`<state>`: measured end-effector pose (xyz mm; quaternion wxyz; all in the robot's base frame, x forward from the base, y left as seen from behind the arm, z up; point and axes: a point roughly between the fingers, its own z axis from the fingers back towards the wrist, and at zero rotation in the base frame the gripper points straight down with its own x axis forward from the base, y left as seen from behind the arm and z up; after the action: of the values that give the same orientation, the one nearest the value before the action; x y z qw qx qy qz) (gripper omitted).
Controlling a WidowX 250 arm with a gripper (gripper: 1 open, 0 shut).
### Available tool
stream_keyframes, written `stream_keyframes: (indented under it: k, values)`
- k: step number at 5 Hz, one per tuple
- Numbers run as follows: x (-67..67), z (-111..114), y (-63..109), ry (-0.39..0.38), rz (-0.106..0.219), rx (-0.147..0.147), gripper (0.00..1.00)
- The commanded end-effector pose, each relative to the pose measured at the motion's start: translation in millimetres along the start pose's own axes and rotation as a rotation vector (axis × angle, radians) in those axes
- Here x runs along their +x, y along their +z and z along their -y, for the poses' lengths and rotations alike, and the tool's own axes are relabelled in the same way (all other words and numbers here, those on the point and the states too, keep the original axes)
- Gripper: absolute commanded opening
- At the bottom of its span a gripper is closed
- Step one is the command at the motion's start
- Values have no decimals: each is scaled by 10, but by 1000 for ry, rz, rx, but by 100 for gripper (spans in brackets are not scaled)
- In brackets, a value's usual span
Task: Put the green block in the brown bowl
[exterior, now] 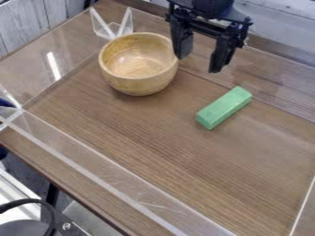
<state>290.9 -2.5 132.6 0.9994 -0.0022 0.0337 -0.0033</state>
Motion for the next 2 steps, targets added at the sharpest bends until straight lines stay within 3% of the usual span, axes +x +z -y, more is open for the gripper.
stream_keyframes:
  k: [1, 2]
  values:
    - [36, 38, -147, -23, -21, 7, 100]
    - [73, 102, -336, -85, -41, 13, 100]
